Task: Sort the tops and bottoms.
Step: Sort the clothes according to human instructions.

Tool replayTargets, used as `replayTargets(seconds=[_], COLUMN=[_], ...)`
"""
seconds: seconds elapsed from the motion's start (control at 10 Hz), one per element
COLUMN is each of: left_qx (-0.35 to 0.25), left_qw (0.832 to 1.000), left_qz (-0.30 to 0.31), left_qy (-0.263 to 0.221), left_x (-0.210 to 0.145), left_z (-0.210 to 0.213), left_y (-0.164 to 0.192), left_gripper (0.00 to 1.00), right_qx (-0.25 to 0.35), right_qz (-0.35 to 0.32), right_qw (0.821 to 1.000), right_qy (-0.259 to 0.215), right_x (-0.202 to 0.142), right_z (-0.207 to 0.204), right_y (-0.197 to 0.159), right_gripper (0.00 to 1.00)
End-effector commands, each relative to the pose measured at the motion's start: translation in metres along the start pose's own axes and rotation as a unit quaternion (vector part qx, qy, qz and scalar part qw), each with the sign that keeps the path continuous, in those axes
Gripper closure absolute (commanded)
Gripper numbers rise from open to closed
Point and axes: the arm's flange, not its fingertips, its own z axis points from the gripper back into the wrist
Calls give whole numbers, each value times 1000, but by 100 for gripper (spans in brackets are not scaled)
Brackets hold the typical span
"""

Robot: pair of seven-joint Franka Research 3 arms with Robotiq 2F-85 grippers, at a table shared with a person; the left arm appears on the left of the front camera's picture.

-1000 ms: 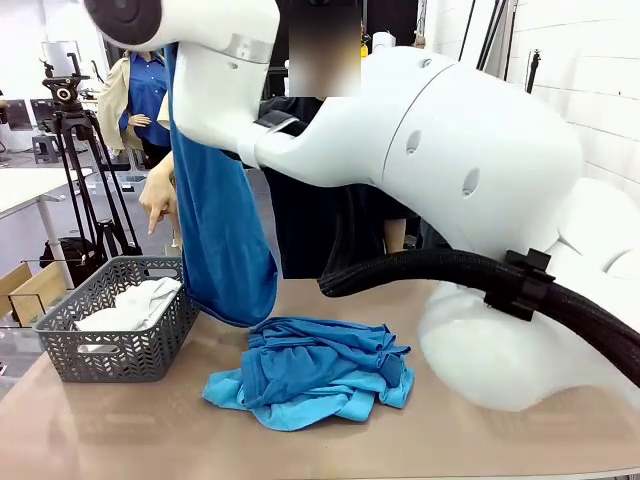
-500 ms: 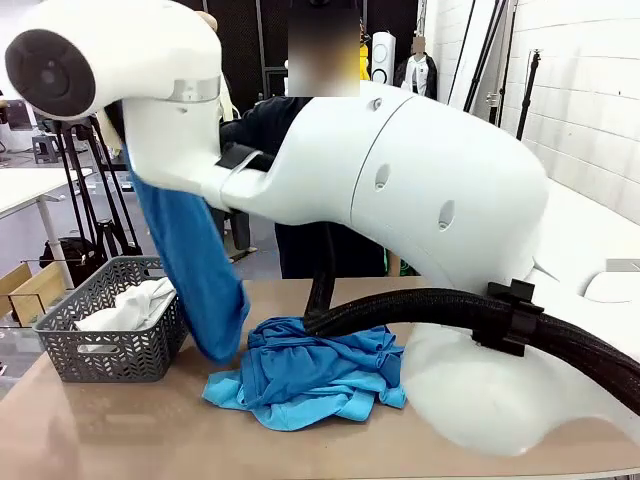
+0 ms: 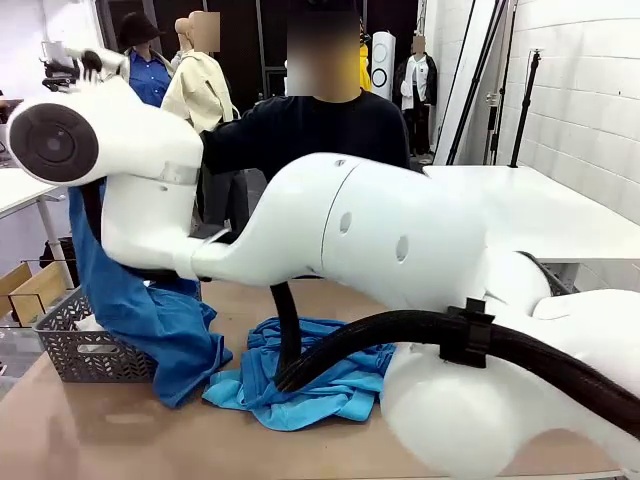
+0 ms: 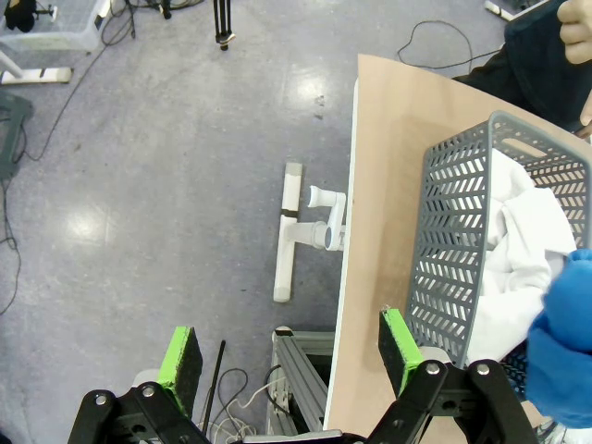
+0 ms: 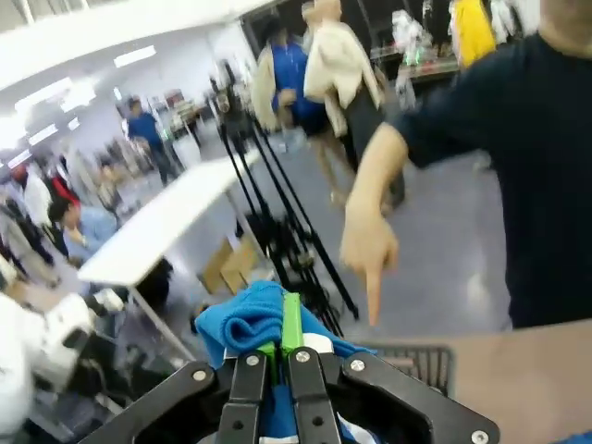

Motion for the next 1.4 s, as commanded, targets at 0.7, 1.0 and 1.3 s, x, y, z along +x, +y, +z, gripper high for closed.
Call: replayTargets(seconds=[0.7,1.0,1.3], left_qx=[6,6,6], left_qw=[1000,1000,1000], left_qz=[-2,-2,-2], left_qy=[2,2,2], left_x=[-1,-1,-1], left_z=[1,1,1], left_y=[1,1,1], left_gripper=[0,0,0], right_qx=[-49,-52,-47], right_qz=[86,99,77], right_qw=[994,992,970], right_qy=[49,55,226], right_x=[-43,-41,-124], right_z=[-40,-41,-112], right_y=[-35,-37,-60], right_gripper=[100,100,100])
